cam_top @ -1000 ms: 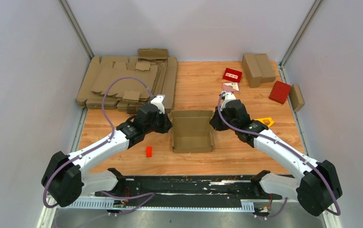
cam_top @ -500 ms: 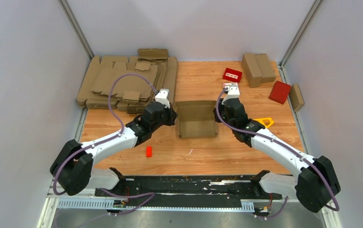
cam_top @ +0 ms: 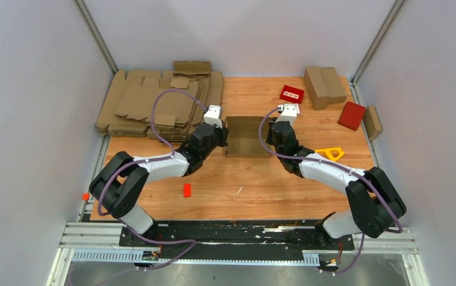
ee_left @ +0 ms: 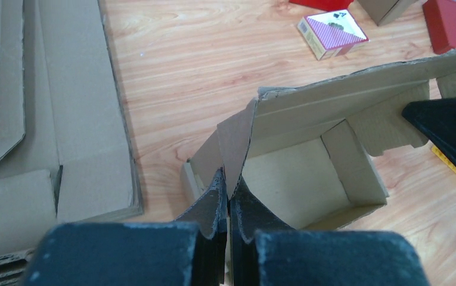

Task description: Fold the paper box

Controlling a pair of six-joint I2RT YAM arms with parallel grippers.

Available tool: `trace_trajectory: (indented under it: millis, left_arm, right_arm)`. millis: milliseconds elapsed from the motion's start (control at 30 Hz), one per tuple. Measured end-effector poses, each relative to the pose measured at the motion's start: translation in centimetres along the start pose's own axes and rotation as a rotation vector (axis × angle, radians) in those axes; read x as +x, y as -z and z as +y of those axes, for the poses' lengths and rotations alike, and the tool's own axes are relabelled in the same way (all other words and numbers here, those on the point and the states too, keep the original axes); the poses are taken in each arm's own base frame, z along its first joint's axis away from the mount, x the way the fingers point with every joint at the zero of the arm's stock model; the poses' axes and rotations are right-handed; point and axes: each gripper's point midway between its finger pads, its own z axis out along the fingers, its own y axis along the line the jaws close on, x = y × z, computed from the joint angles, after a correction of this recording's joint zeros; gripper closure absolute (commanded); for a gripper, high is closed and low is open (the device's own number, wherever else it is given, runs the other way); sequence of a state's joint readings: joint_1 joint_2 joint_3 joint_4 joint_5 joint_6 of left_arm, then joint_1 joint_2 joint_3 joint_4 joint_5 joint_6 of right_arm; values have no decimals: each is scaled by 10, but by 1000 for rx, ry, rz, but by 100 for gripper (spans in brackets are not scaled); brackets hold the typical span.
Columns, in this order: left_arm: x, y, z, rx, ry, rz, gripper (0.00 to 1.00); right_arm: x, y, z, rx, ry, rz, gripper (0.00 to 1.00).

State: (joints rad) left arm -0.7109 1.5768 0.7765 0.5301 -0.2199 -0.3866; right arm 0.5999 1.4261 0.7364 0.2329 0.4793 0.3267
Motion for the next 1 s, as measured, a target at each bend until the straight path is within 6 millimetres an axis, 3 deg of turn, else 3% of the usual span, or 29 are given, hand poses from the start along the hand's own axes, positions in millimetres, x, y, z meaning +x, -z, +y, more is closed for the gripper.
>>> trace_trajectory:
  millis: [167,600,1000]
  left_arm:
    - [2,-2,-1,20,4,-33,100]
    - [19,11,-3,93,15,-73,100]
    - [25,3,-10,98,53,-60,100]
  right_arm:
    - [-3,-1,-2,11,-6,-16,100]
    - [16,6,-7,-6,9,25,95]
    - [27,16,-14,-8,22,48,96]
